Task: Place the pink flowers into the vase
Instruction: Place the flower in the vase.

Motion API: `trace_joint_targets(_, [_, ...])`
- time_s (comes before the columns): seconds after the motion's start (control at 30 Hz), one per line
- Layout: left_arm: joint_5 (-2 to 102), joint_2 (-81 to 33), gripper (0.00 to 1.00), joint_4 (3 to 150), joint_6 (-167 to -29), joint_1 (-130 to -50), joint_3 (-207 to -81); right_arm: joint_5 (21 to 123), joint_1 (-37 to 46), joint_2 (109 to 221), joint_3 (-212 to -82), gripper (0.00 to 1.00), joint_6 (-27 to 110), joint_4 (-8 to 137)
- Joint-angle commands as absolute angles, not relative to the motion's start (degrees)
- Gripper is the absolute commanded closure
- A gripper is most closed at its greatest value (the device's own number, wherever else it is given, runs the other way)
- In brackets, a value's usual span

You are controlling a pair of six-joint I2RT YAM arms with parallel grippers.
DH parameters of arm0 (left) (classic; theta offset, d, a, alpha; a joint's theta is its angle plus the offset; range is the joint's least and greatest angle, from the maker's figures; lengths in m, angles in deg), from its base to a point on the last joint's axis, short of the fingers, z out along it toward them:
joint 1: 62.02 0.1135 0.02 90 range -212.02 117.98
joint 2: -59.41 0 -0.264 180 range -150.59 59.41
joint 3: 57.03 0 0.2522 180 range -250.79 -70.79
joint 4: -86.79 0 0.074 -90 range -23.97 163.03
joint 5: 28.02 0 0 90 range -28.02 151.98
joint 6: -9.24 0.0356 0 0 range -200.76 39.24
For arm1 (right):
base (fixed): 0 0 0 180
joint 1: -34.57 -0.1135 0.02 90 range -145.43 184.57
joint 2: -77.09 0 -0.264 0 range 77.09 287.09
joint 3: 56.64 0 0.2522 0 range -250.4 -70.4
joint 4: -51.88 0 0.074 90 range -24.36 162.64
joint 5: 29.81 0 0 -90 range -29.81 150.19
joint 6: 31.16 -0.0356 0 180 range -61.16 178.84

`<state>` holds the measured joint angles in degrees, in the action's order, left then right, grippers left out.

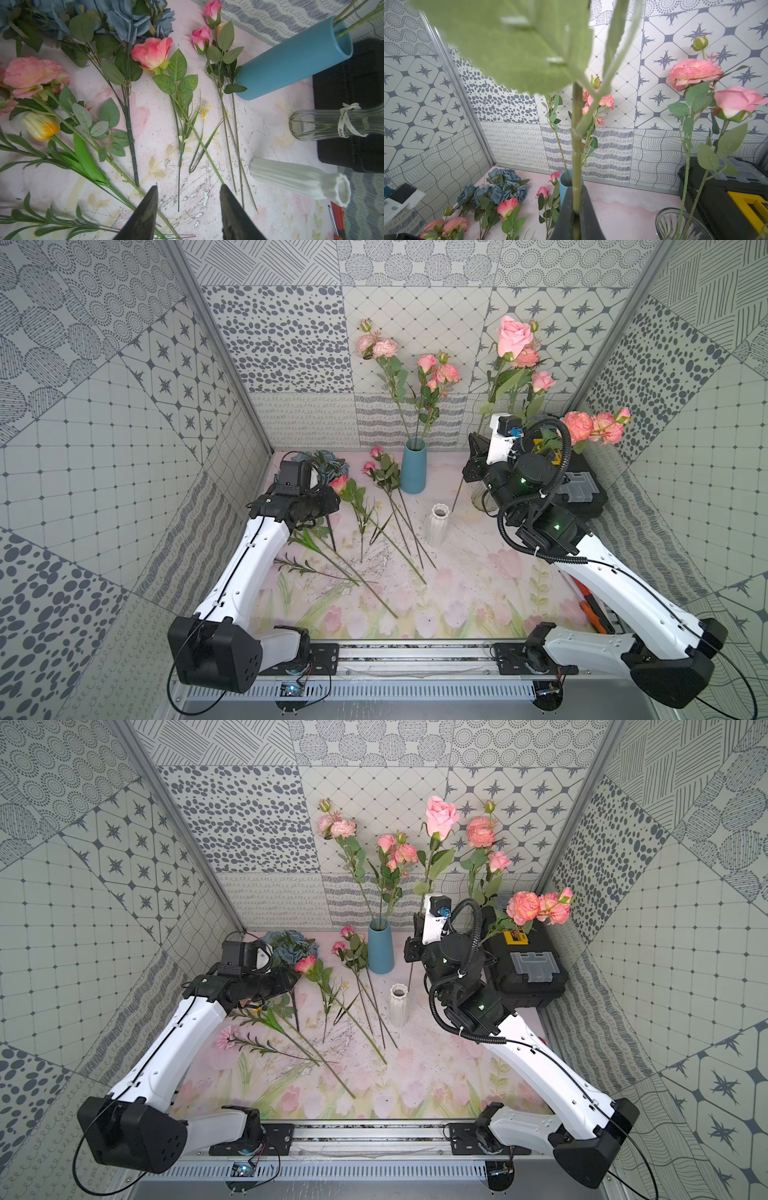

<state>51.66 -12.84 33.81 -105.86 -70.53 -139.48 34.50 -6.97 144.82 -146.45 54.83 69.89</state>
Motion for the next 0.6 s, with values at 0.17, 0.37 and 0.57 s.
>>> trace_joint_targets(0.17, [49.95,-12.66,0.52,35.15,-105.93,-70.06,-139.26,35.33,-7.01,147.50,-146.61,1.00,54.03,64.22])
trace_joint_targets(0.37, [49.35,-12.83,0.52,35.32,-105.90,-70.10,-139.26,35.50,-6.96,149.17,-144.87,1.00,53.48,61.39])
trace_joint_targets(0.57, [49.29,-12.75,0.52,35.25,-105.81,-70.06,-139.18,35.15,-6.83,150.70,-142.85,1.00,52.87,59.50])
